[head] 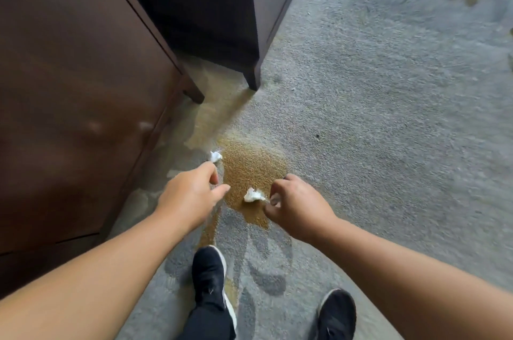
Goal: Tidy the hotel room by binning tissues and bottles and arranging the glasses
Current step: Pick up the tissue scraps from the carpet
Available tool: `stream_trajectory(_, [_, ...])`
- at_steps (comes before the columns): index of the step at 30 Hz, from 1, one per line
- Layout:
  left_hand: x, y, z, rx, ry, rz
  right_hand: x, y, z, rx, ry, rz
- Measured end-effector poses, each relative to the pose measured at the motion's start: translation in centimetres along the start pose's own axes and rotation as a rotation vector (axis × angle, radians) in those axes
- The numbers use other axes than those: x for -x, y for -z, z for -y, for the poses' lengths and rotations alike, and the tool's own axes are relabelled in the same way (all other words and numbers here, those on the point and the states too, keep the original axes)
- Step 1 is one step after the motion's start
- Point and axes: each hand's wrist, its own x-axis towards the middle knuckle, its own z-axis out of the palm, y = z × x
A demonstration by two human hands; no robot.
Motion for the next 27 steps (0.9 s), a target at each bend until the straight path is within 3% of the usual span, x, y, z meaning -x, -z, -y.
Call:
stream_trajectory(6, [-9.5,-6.1,6.0,0.076,-0.009,0.048,-8.8,-8.7,-3.0,0.068,-0.018,0.05])
stream_trajectory(17, [-21.8,-16.9,13.5,0.242,0.053,-0.119,-18.4,-23.3,-8.8,0.196,-0.041,0.171])
stream_trajectory(27, [-25.7,-20.5,13.9,0.276,-0.024,-0.135,-20.5,-24.6,-10.3,0.295,0.046,0.264])
